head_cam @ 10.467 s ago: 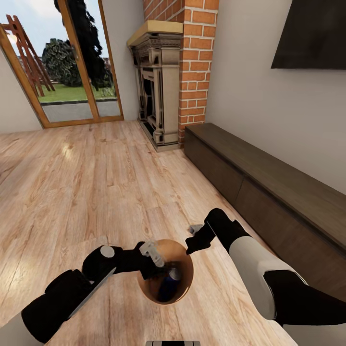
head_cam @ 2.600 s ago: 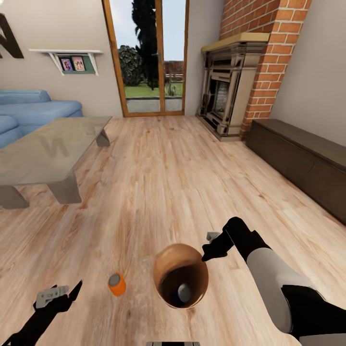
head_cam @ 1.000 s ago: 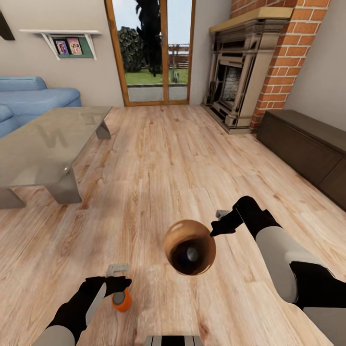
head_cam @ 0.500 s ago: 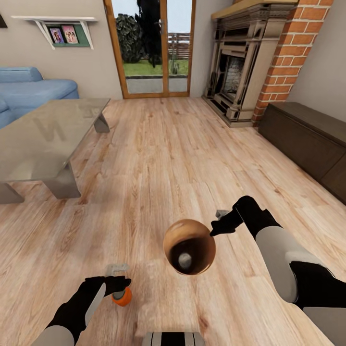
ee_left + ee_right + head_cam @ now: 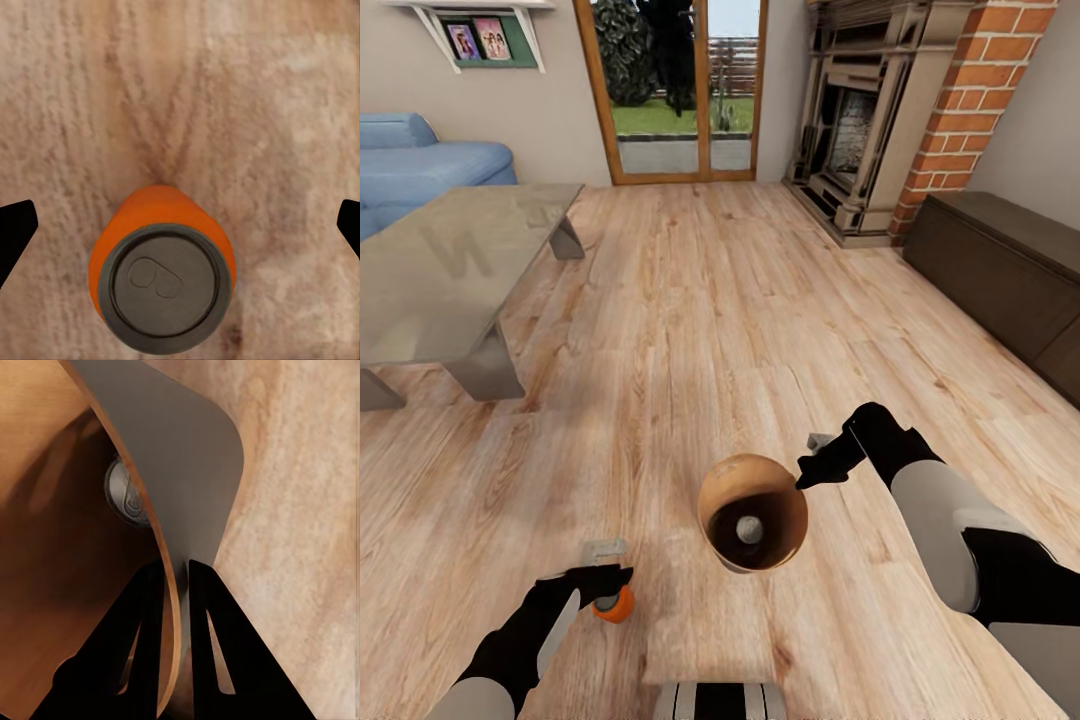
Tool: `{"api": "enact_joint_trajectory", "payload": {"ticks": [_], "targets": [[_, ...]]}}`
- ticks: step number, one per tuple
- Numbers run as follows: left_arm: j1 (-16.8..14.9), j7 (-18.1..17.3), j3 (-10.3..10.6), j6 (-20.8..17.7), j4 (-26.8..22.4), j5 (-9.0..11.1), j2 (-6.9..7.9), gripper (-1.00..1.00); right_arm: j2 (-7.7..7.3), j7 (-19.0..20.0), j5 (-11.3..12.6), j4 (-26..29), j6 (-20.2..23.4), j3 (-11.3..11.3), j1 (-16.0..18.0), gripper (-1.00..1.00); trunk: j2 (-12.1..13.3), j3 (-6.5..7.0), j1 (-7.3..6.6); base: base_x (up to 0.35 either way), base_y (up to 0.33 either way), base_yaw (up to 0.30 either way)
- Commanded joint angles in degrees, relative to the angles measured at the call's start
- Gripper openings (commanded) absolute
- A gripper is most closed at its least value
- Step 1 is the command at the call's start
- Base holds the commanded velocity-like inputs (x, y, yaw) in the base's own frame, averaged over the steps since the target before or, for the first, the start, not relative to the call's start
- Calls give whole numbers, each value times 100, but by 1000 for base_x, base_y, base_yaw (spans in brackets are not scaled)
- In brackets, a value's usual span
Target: Put the three can of soda from the living room inside the tash can in the kitchen.
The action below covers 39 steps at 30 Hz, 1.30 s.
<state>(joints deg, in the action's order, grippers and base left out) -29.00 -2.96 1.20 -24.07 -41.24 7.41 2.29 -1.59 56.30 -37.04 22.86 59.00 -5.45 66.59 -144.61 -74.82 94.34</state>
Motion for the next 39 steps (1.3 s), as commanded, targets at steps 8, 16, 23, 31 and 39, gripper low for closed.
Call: {"api": "enact_joint_trajectory", "payload": {"ticks": [8,16,23,31,39], "targets": [[0,5,-3,19,-6,6,0,100,0,29,205,-26,100,-27,8,-100,0,1,-1,0,0,0],[0,-4,1,20,1,2,0,100,1,30,205,-27,100,-26,7,-100,-11,-177,20,0,0,0],[0,-20,3,23,2,-2,4,100,-7,30,204,-27,100,-26,4,-100,-20,-332,38,0,0,0],[0,-21,3,25,1,3,2,100,-8,30,205,-27,100,-26,3,-100,-30,-487,56,0,0,0],[0,-23,1,23,-6,13,3,100,-1,30,200,-26,100,-26,3,-100,-30,-487,56,0,0,0]]}}
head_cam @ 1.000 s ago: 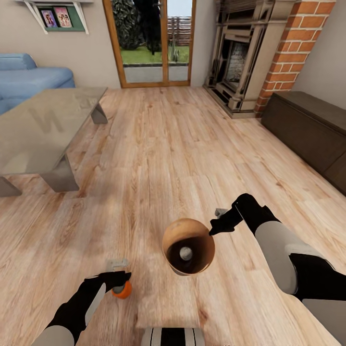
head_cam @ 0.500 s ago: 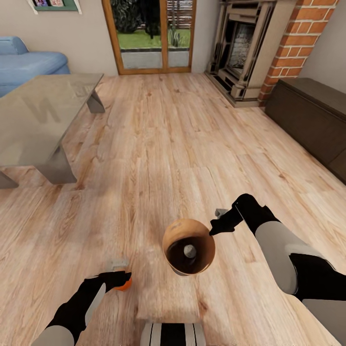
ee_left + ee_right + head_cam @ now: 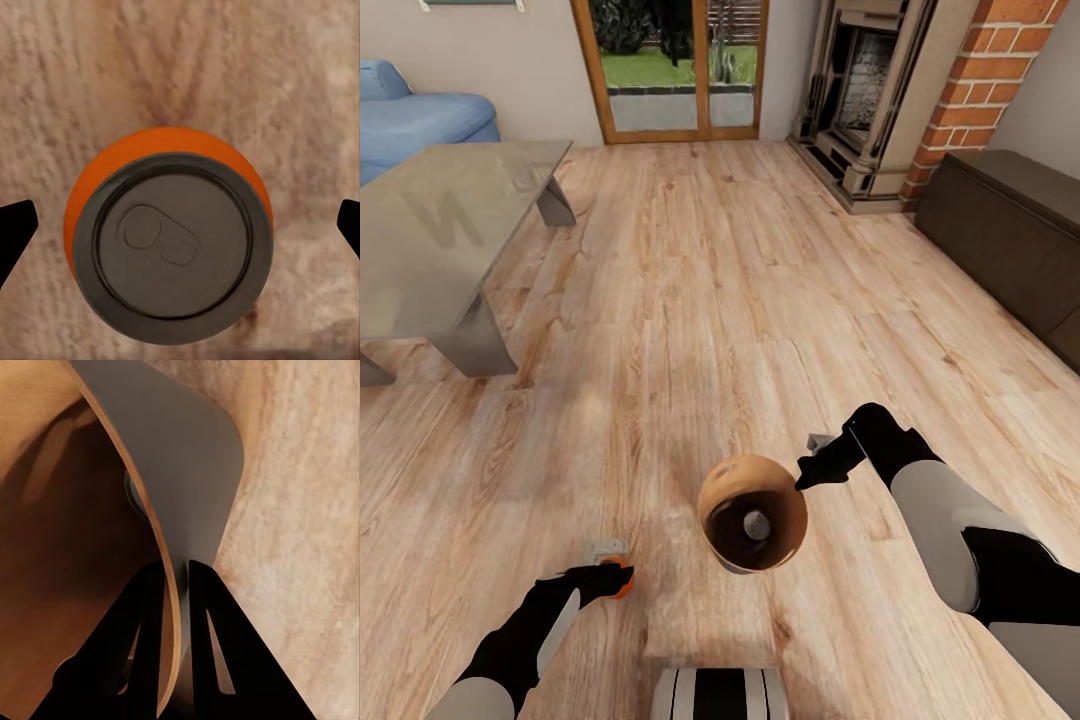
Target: Put the three can of soda from the living room inside the tash can in the kitchen.
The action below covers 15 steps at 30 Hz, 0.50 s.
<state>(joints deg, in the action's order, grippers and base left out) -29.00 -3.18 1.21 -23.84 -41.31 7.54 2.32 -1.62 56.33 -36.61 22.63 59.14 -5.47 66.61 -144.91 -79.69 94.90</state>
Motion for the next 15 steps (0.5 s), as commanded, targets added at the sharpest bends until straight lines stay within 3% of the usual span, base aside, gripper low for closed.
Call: {"api": "enact_joint_trajectory", "payload": {"ticks": [1,8,15], "targets": [[0,-1,0,1,0,1,1,100,1,27,156,-4,86,-24,1,-100,0,0,-1,0,0,0],[0,-7,1,-6,1,10,5,100,0,26,154,-1,86,-24,-1,-100,-10,-155,18,0,0,0],[0,-7,-6,-4,0,19,6,100,-3,27,154,-1,86,-18,-5,-100,-10,-155,18,0,0,0]]}}
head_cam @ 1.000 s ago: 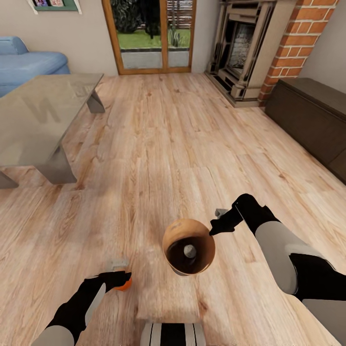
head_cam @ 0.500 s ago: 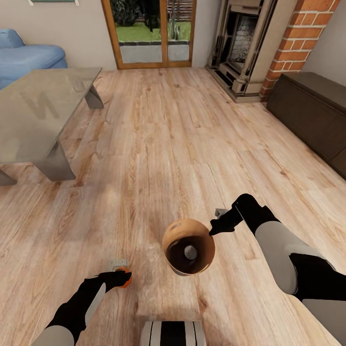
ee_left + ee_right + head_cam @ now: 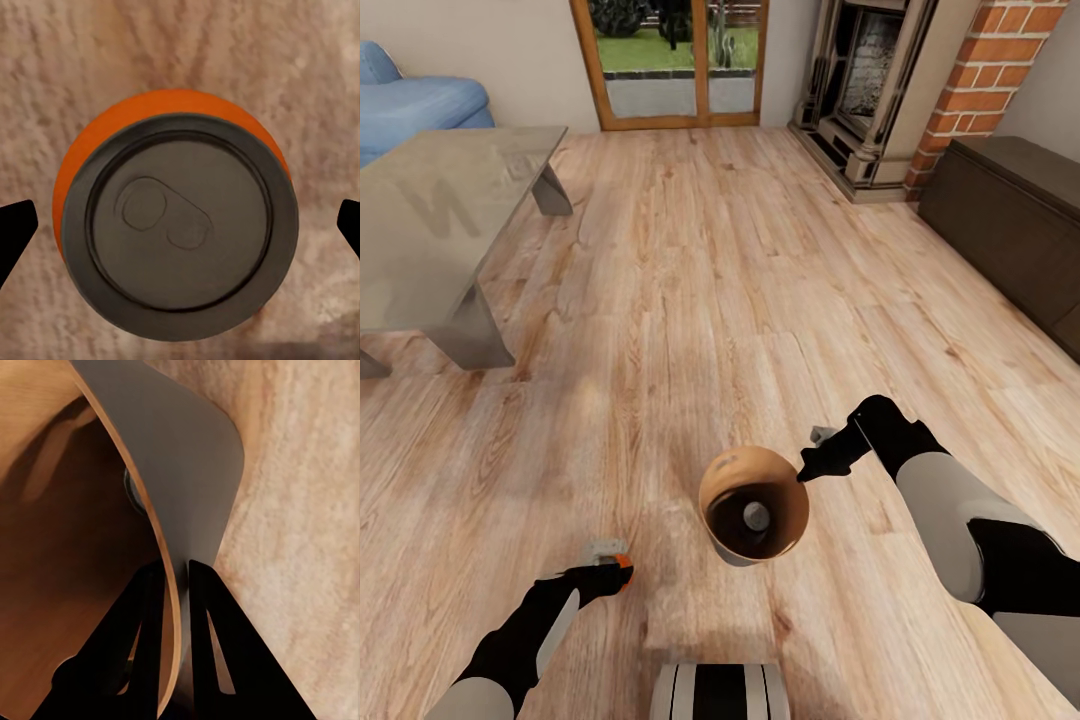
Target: Put the three can of soda from the living room inside the tash can in the kitchen.
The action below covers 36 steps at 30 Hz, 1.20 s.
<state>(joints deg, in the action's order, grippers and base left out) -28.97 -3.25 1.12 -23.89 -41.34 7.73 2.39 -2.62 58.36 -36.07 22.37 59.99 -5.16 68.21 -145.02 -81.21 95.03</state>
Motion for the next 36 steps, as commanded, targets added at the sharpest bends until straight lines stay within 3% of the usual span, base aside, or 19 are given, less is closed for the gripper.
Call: {"api": "enact_joint_trajectory", "payload": {"ticks": [1,2,10,36], "targets": [[-4,0,4,5,-9,0,0,100,97,-176,100,23,1,-49,-165,-100,2,-2,5,0,0,0],[-4,2,4,6,-7,-1,-1,-100,96,-176,100,23,1,-48,-164,-100,2,-2,5,0,0,0],[-4,0,-2,-1,0,0,-6,-100,109,-181,100,27,1,-47,-166,-100,2,-2,5,0,0,0],[-5,-138,-22,-46,-91,28,12,-100,107,-178,100,20,1,-37,-168,-100,37,574,-62,0,0,0]]}}
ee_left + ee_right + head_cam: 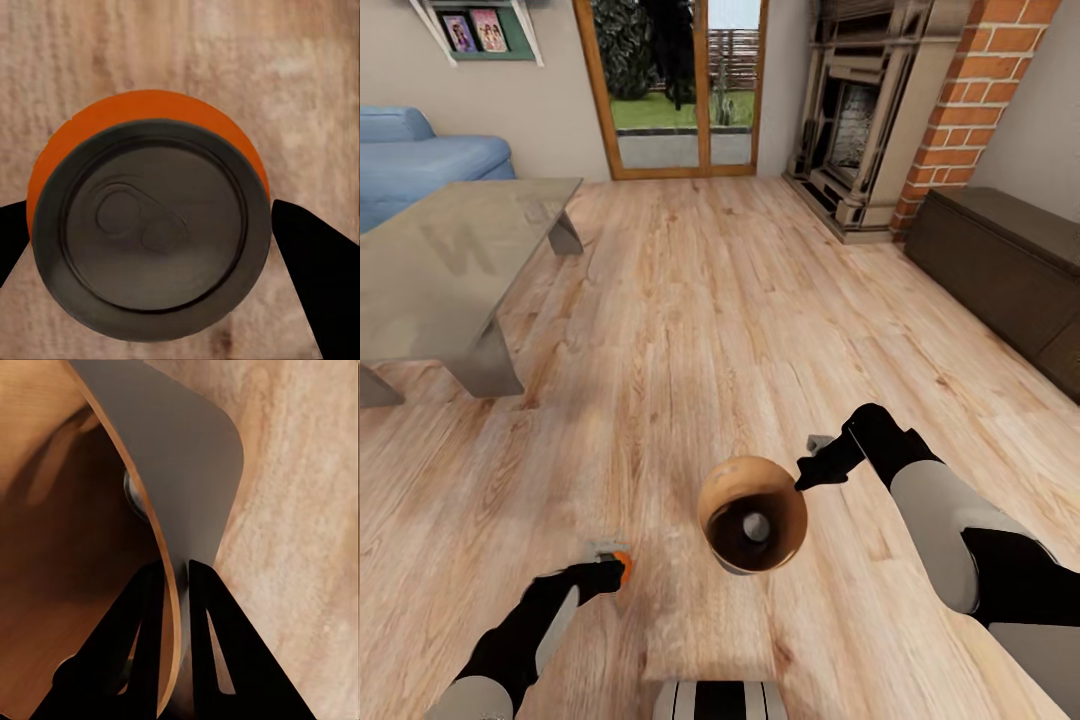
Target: Put the three can of soda from the living room inside the tash can in the kitchen.
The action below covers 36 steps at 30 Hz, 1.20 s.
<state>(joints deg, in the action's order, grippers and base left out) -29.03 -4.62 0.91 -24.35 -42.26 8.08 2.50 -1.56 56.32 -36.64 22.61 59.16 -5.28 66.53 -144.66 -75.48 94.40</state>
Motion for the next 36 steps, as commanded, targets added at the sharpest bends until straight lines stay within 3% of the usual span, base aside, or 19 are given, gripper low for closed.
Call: {"api": "enact_joint_trajectory", "payload": {"ticks": [1,3,7,9,11,14,19,20,21,30,36], "targets": [[-5,-116,-9,-34,-105,-10,20,-100,2,27,157,-6,84,-25,0,-100,2,23,-2,0,0,0],[-9,-233,-20,-105,-309,-12,64,-100,8,27,157,-8,84,-25,0,-100,4,67,-7,0,0,0],[-8,-584,-57,-1119,-1615,13,360,-100,21,26,157,-11,84,-26,0,-100,10,156,-18,0,0,0],[-7,-724,-63,-1382,-2001,15,450,-100,22,27,157,-11,84,-26,0,-100,12,200,-23,0,0,0],[-7,-999,-78,-1868,-2777,23,624,-100,23,28,157,-11,84,-22,0,-100,15,244,-28,0,0,0],[-9,-1429,-171,-2491,-3573,38,759,-100,24,28,157,-11,84,-23,0,-100,19,311,-36,0,0,0],[-153,-2327,-339,-3412,-4078,41,985,-100,30,26,155,-15,84,-17,0,-100,26,422,-49,0,0,0],[-184,-2316,-335,-3392,-4062,54,1016,-100,59,37,-13,20,-27,47,-9,-100,26,421,-49,0,0,0],[-198,-2316,-335,-3392,-4062,54,1034,-100,61,37,-37,53,-39,75,-9,-100,26,421,-49,0,0,0],[-198,-2316,-335,-3392,-4062,54,1034,-100,61,35,-1023,61,-487,70,-9,-100,26,421,-49,0,0,0],[-198,-2316,-335,-3392,-4062,54,1034,-100,61,35,-1518,61,-714,70,-9,-100,26,421,-49,0,0,0]]}}
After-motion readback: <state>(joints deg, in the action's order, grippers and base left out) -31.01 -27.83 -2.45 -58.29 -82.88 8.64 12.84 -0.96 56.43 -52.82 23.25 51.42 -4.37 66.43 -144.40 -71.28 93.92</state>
